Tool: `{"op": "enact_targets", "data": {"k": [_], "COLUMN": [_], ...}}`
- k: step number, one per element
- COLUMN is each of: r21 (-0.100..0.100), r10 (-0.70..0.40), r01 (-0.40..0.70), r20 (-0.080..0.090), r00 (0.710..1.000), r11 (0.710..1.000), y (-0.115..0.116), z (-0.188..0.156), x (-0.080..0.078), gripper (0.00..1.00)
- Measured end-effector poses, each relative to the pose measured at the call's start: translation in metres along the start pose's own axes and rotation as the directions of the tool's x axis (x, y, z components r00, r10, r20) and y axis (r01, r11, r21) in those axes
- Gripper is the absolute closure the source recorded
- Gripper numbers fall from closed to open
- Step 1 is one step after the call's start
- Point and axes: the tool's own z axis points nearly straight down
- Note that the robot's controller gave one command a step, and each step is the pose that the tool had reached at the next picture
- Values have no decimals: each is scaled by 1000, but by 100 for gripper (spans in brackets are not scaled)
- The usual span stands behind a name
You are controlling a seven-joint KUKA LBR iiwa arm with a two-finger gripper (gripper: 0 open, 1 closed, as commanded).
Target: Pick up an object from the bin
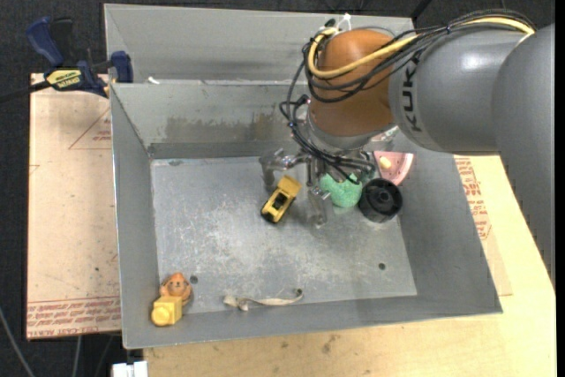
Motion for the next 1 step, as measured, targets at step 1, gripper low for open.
{"op": "enact_targets", "data": {"k": [1], "r21": [3], "r10": [-224], "r01": [224], "r20": [10], "r00": [974], "r11": [974], "y": [6], "z": [5], "x": [-26], "gripper": [100]}}
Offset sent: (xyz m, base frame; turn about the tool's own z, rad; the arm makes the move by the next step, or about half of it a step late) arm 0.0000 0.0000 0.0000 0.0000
